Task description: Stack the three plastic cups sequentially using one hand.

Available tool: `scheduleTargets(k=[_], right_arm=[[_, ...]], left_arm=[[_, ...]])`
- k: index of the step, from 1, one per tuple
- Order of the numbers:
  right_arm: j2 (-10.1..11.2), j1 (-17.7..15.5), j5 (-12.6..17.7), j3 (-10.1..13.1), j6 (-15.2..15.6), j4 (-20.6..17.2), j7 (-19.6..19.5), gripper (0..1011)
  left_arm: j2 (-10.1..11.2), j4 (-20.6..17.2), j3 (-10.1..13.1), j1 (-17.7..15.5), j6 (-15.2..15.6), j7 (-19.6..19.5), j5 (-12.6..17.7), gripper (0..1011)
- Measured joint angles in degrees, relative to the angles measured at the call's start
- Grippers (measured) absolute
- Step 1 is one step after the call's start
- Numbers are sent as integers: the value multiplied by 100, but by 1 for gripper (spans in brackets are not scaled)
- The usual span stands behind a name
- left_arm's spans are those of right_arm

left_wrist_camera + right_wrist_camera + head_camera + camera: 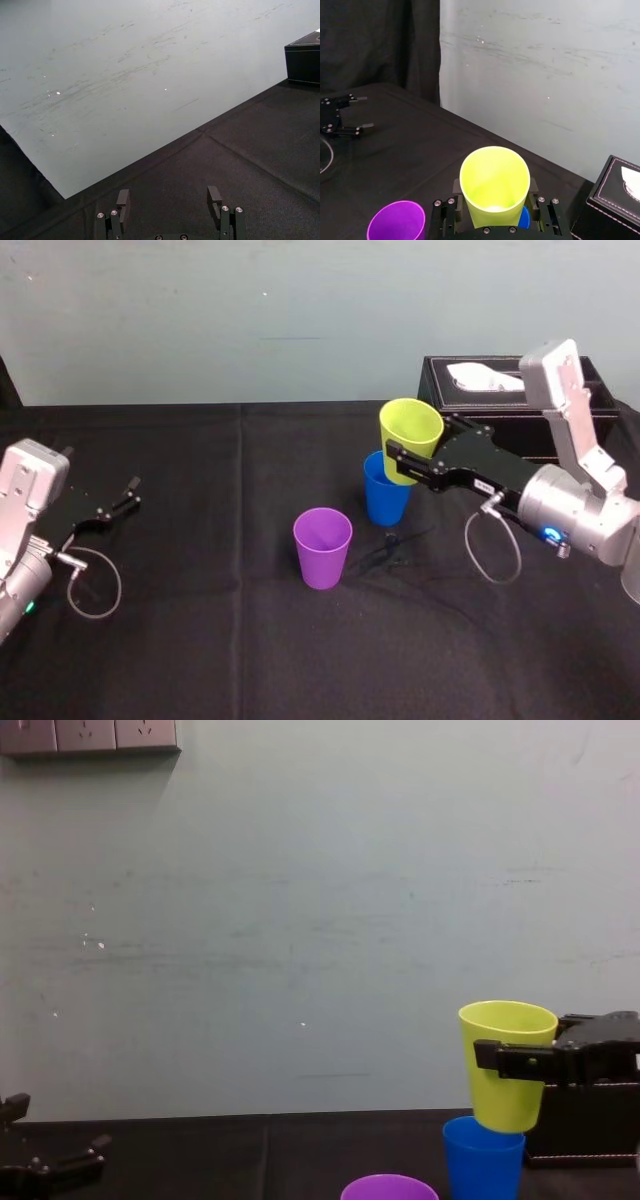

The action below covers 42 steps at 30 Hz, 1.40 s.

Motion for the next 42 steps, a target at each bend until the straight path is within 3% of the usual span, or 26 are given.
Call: scheduleTargets(k=[19,42], right_arm=[[-323,442,-254,-135,53,611,3,735],[-471,618,-341,-198,105,928,118,735]], left_arm=[[0,0,0,0,0,0,0,1010],[0,0,0,0,0,0,0,1010]])
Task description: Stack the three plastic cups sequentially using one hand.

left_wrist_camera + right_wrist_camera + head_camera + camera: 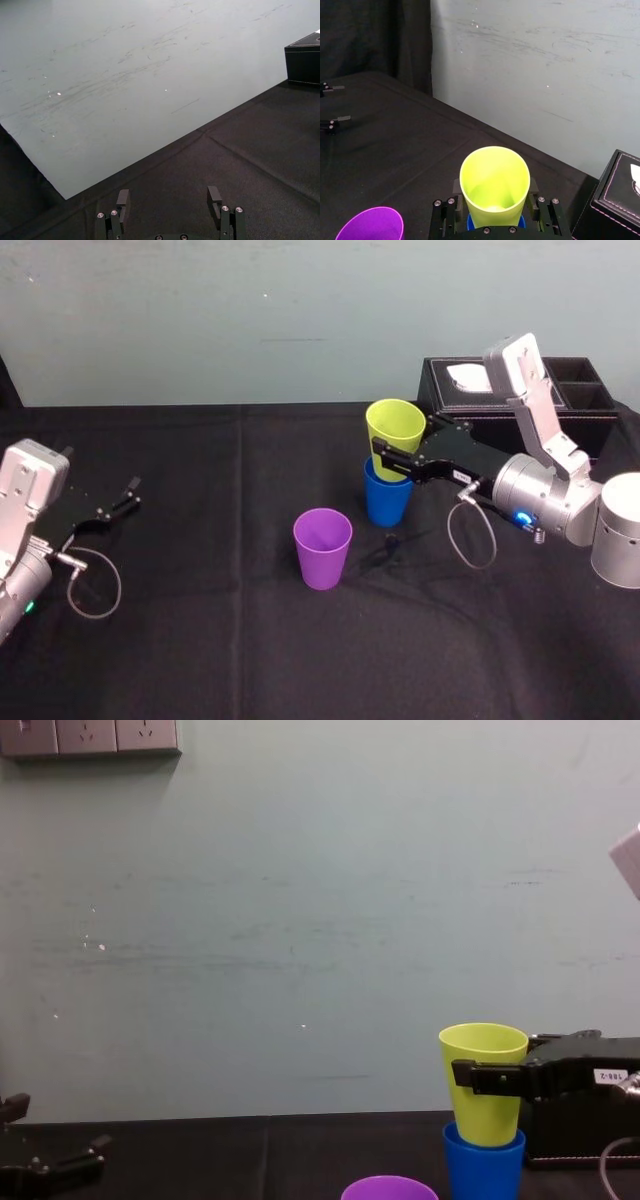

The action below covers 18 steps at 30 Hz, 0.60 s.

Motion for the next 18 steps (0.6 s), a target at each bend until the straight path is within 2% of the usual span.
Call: scheduleTargets(k=[18], right_arm=[[-76,85,62,-9,-38,346,146,735]], left_arm=[[0,0,0,0,0,0,0,1010]])
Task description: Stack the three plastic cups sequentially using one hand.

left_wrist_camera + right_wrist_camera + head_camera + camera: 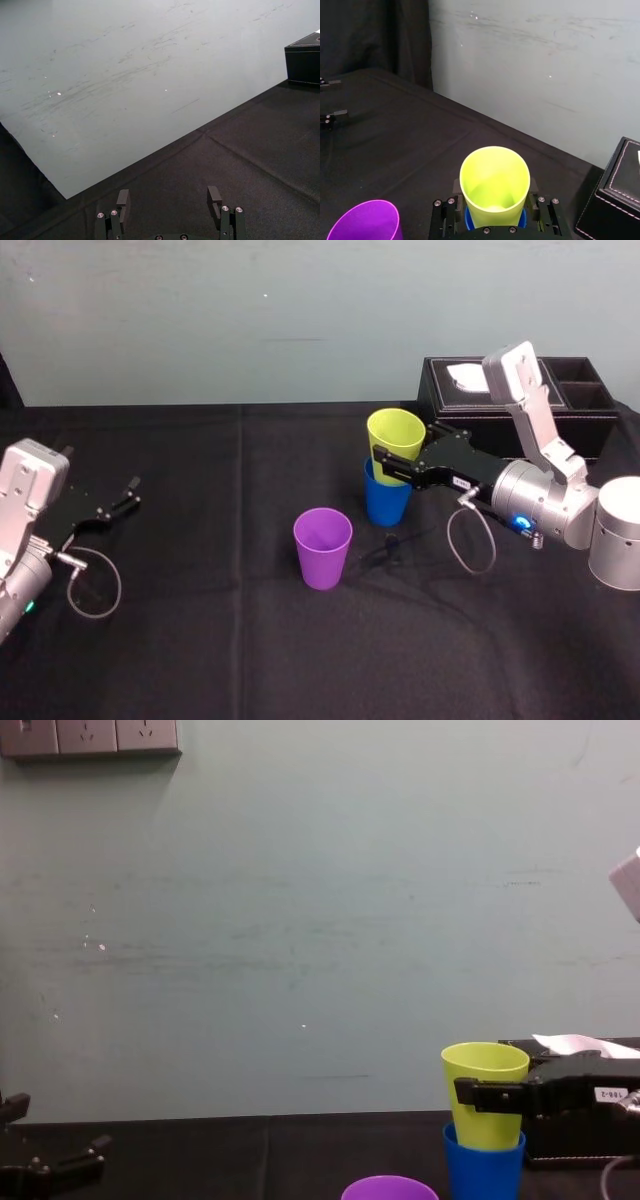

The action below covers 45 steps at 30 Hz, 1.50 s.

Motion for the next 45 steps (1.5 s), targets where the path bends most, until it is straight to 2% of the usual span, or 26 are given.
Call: scheduleTargets(k=[14,18,20,25,45], right_arm=[[1,10,46,-10,-35,49,67,739],[3,10,45,-9,-35,44,62,824],[3,9,44,-8,-35,40,59,911],[4,7,43,-5,-34,36,55,1003],[39,-61,89,26,-44,-53,52,1003]], left_arm=[[0,0,0,0,0,0,0,1010],[0,0,0,0,0,0,0,1010],[0,0,0,0,0,0,0,1010],[0,0,0,0,0,0,0,1010],[0,0,0,0,0,0,0,1010]])
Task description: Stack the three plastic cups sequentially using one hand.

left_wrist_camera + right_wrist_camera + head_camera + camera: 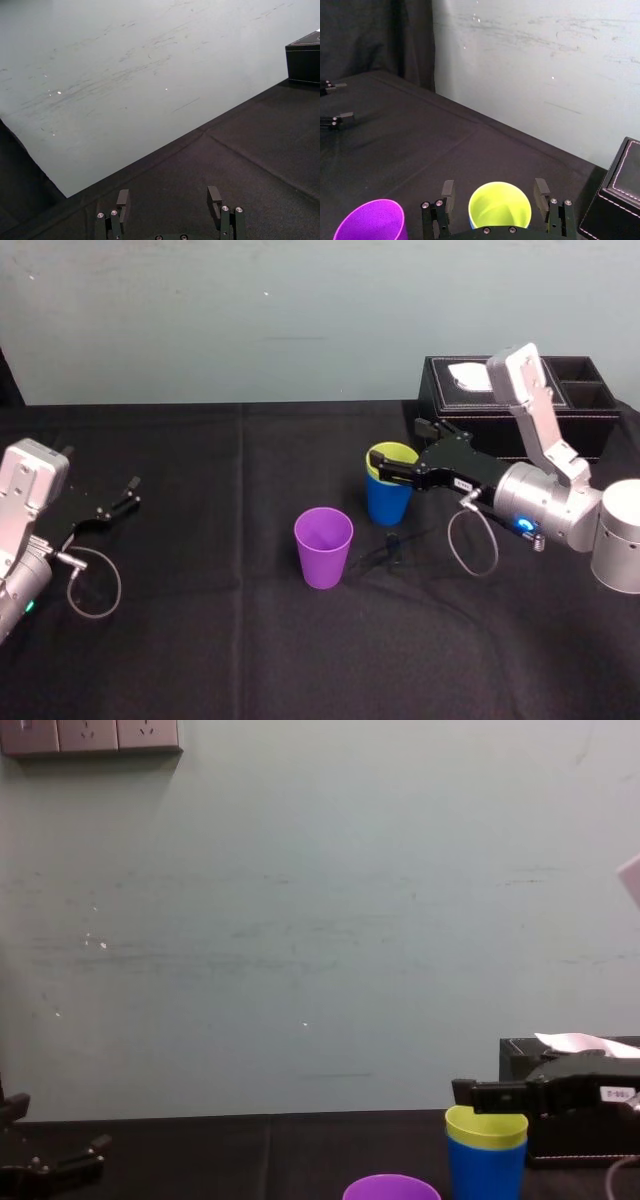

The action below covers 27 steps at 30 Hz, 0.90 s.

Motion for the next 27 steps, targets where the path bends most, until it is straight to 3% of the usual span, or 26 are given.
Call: scheduleTargets(k=[8,15,23,27], right_arm=[[278,-357,277,147,-164,-380,187,1003],[694,-783,596,227,-374,-824,526,1003],[1030,-1089,795,120,-511,-1086,859,1003],[1099,-1150,806,26,-563,-1119,928,1003]], left_arm=[[0,0,0,0,0,0,0,1010],[0,0,0,0,0,0,0,1010],[0,0,0,0,0,0,0,1010],[0,0,0,0,0,0,0,1010]])
